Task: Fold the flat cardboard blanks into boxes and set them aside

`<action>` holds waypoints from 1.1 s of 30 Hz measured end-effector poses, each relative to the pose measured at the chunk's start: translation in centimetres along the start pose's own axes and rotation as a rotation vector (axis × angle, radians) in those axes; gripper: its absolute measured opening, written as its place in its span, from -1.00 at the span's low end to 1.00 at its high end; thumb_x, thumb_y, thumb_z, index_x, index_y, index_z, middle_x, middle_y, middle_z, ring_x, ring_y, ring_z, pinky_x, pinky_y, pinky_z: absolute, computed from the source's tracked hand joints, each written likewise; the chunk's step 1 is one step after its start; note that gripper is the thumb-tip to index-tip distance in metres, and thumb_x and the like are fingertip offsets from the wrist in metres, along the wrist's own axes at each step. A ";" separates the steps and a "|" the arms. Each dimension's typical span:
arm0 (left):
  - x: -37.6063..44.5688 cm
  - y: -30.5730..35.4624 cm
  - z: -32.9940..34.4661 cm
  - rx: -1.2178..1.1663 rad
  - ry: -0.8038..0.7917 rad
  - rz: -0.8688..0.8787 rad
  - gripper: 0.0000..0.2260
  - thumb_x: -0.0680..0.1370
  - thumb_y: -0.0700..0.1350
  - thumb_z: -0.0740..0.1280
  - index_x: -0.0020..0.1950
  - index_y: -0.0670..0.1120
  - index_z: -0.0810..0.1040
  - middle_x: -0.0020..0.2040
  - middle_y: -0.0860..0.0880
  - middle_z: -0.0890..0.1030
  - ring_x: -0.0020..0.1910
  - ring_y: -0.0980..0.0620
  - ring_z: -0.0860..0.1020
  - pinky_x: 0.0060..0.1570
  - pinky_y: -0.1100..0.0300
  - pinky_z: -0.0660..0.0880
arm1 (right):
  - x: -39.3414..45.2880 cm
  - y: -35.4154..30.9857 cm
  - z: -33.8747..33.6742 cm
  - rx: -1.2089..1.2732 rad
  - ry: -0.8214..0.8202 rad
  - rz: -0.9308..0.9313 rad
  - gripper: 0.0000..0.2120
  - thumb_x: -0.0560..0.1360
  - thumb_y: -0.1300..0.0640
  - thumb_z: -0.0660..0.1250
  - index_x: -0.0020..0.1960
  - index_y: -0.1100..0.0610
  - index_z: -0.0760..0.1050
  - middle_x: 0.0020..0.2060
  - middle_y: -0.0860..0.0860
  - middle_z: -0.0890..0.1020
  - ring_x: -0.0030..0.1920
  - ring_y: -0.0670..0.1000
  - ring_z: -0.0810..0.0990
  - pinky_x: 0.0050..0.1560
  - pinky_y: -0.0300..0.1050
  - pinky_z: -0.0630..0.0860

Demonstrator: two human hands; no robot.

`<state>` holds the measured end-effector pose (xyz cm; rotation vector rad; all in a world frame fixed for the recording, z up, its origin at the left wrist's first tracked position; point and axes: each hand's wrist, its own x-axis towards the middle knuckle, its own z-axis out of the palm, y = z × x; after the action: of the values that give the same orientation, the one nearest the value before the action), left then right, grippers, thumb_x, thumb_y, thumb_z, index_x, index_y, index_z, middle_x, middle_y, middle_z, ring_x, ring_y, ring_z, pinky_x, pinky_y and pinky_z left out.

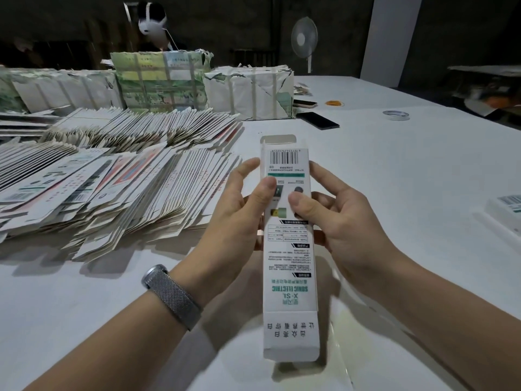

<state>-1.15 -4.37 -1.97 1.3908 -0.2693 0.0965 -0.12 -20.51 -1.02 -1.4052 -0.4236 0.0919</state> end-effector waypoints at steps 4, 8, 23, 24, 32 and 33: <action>0.0 -0.1 -0.1 0.024 -0.006 0.023 -0.59 0.55 0.10 0.28 0.39 0.24 0.33 0.00 -0.03 0.74 -0.18 -0.03 0.70 -0.30 0.07 0.64 | 0.1 0.2 -0.2 -0.025 -0.020 0.009 -0.53 0.51 0.07 0.40 0.40 -0.13 0.48 -0.06 0.16 0.73 -0.11 0.11 0.73 -0.09 0.03 0.68; -0.1 0.0 -0.1 0.034 -0.024 0.021 -0.59 0.55 0.10 0.27 0.40 0.25 0.32 -0.02 -0.03 0.74 -0.20 -0.03 0.70 -0.30 0.05 0.65 | 0.0 0.2 -0.4 -0.030 -0.046 -0.014 -0.64 0.58 0.14 0.35 0.21 -0.30 0.57 -0.11 0.13 0.73 -0.13 0.10 0.74 -0.13 -0.05 0.67; -0.4 0.4 0.2 0.027 -0.077 -0.035 -0.61 0.50 0.12 0.27 0.32 0.32 0.35 -0.01 -0.02 0.73 -0.20 -0.06 0.69 -0.22 -0.07 0.66 | 0.5 -0.2 -1.2 -0.137 -0.076 -0.002 -0.37 0.53 0.08 0.35 0.54 -0.21 0.24 0.04 0.15 0.70 -0.04 0.14 0.72 -0.05 0.06 0.68; -0.4 0.4 0.2 0.019 -0.083 -0.043 -0.63 0.50 0.11 0.27 0.30 0.32 0.35 -0.01 -0.02 0.73 -0.22 -0.06 0.69 -0.25 -0.05 0.66 | 0.5 -0.2 -1.2 -0.138 -0.081 0.000 -0.35 0.50 0.06 0.34 0.54 -0.21 0.23 0.04 0.14 0.70 -0.04 0.13 0.72 -0.04 0.07 0.67; -0.4 0.5 0.0 0.023 -0.127 -0.060 -0.61 0.55 0.09 0.27 0.37 0.27 0.33 0.03 -0.08 0.71 -0.16 -0.12 0.68 -0.05 -0.24 0.60 | 0.5 -0.5 -1.2 -0.113 -0.063 -0.015 -0.62 0.49 -0.03 0.29 0.28 -0.31 0.39 -0.02 0.03 0.73 -0.12 0.06 0.73 -0.17 -0.11 0.63; -0.4 0.5 0.0 0.027 -0.138 -0.063 -0.60 0.56 0.09 0.26 0.39 0.26 0.32 0.02 -0.09 0.71 -0.14 -0.15 0.68 -0.02 -0.33 0.57 | 0.5 -0.5 -1.1 -0.110 -0.052 -0.019 -0.67 0.50 -0.04 0.28 0.23 -0.30 0.40 -0.03 0.02 0.73 -0.14 0.05 0.73 -0.19 -0.12 0.63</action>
<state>-1.65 -4.26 -1.59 1.4339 -0.3395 -0.0478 0.61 -21.51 -0.55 -1.5096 -0.4910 0.0910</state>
